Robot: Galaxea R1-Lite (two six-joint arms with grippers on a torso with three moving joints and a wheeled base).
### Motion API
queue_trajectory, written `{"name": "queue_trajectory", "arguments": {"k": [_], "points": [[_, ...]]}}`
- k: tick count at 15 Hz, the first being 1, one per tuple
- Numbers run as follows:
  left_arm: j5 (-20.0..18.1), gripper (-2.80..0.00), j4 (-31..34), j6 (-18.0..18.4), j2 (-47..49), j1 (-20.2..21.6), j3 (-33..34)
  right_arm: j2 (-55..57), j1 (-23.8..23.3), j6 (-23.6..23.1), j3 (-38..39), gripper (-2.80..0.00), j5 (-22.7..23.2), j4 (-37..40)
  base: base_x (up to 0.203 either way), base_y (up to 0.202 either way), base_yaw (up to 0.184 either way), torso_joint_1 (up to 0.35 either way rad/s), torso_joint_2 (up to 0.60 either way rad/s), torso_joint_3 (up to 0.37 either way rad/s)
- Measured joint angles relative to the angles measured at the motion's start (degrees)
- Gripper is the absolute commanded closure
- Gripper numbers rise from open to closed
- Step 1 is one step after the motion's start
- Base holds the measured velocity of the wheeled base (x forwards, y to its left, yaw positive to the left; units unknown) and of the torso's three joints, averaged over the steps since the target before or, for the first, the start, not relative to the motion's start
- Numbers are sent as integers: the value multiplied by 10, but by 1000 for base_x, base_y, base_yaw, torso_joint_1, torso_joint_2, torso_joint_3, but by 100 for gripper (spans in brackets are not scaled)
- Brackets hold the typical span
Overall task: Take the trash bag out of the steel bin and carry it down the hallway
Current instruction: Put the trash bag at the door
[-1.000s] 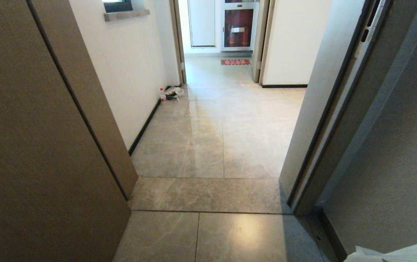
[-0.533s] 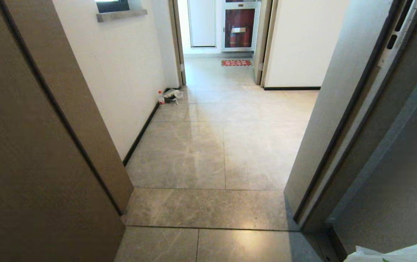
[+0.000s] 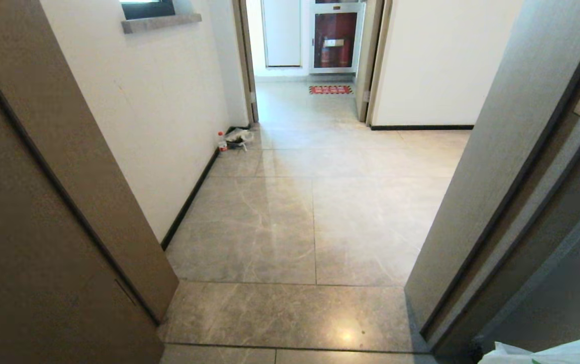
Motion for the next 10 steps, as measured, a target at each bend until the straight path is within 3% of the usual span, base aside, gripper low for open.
{"name": "queue_trajectory", "arguments": {"k": [10], "points": [[0, 0, 0, 0, 0, 0, 0, 0, 0, 0, 0, 0, 0, 0, 192, 0, 0, 2, 3, 3]]}}
